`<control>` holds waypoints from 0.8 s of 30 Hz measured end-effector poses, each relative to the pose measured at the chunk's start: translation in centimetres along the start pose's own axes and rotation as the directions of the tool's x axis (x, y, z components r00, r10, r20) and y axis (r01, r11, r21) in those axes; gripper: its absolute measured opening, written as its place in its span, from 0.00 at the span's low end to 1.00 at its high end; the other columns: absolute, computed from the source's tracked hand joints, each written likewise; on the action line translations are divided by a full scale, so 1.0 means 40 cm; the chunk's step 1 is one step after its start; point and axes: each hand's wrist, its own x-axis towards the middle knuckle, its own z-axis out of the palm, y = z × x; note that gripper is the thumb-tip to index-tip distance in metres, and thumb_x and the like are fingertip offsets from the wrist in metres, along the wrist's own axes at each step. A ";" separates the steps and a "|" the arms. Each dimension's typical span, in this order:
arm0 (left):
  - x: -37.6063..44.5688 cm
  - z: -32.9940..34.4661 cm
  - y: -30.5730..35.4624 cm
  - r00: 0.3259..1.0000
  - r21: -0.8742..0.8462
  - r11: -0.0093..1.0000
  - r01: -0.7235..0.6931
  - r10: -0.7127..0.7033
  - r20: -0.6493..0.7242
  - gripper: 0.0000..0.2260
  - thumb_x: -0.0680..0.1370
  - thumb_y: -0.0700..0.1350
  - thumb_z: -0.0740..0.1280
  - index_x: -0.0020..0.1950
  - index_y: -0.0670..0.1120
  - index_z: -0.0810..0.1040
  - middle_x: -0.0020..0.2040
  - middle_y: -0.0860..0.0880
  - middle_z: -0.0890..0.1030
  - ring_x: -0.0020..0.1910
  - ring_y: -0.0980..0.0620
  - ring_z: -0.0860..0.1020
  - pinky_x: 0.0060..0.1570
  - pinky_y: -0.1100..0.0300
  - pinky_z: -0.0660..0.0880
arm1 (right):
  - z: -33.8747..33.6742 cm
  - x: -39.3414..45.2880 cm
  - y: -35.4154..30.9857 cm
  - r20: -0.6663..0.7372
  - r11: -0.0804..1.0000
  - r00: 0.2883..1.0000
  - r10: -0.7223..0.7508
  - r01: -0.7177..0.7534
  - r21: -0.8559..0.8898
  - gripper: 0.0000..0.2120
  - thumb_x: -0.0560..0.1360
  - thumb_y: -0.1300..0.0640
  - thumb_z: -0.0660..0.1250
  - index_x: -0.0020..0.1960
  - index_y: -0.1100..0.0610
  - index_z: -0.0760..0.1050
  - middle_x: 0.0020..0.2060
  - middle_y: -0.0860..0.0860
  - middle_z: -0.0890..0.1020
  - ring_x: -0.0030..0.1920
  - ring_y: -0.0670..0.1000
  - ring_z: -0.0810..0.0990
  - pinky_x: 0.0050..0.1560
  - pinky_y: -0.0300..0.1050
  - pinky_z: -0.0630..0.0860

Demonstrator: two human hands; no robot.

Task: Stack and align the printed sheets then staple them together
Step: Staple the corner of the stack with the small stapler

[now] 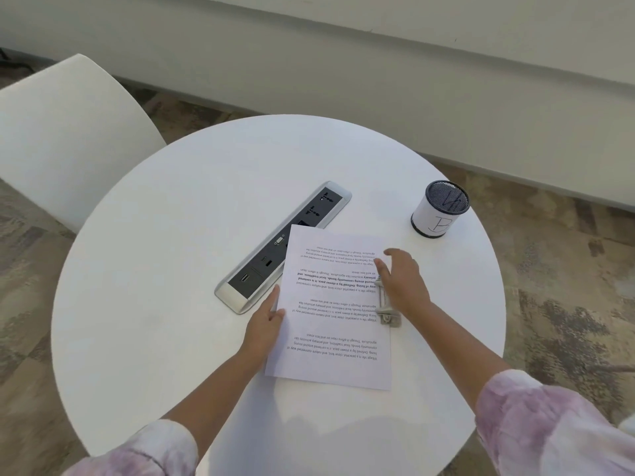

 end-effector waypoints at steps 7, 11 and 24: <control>-0.003 0.002 0.009 1.000 0.073 0.997 0.011 -0.010 -0.016 0.22 0.80 0.40 0.57 0.73 0.53 0.62 0.63 0.36 0.75 0.62 0.40 0.73 0.63 0.51 0.68 | 0.053 0.008 0.015 0.099 0.950 0.994 -0.038 0.066 -0.305 0.28 0.80 0.43 0.50 0.73 0.58 0.57 0.75 0.54 0.59 0.76 0.54 0.53 0.75 0.54 0.51; 0.000 0.001 0.011 1.000 0.102 0.995 0.004 -0.003 -0.010 0.22 0.80 0.40 0.57 0.73 0.53 0.62 0.58 0.42 0.78 0.51 0.49 0.75 0.59 0.55 0.70 | 0.069 -0.002 0.029 0.082 0.901 0.994 -0.070 0.098 -0.421 0.30 0.79 0.39 0.47 0.75 0.56 0.54 0.76 0.52 0.57 0.76 0.54 0.51 0.76 0.55 0.48; -0.001 0.003 -0.006 1.000 0.133 0.991 -0.024 0.025 -0.003 0.25 0.79 0.43 0.60 0.74 0.57 0.57 0.40 0.50 0.75 0.43 0.53 0.75 0.47 0.62 0.70 | 0.073 -0.007 0.049 0.049 0.972 0.996 -0.077 0.086 -0.217 0.31 0.79 0.40 0.50 0.76 0.56 0.50 0.77 0.53 0.53 0.77 0.53 0.45 0.77 0.48 0.46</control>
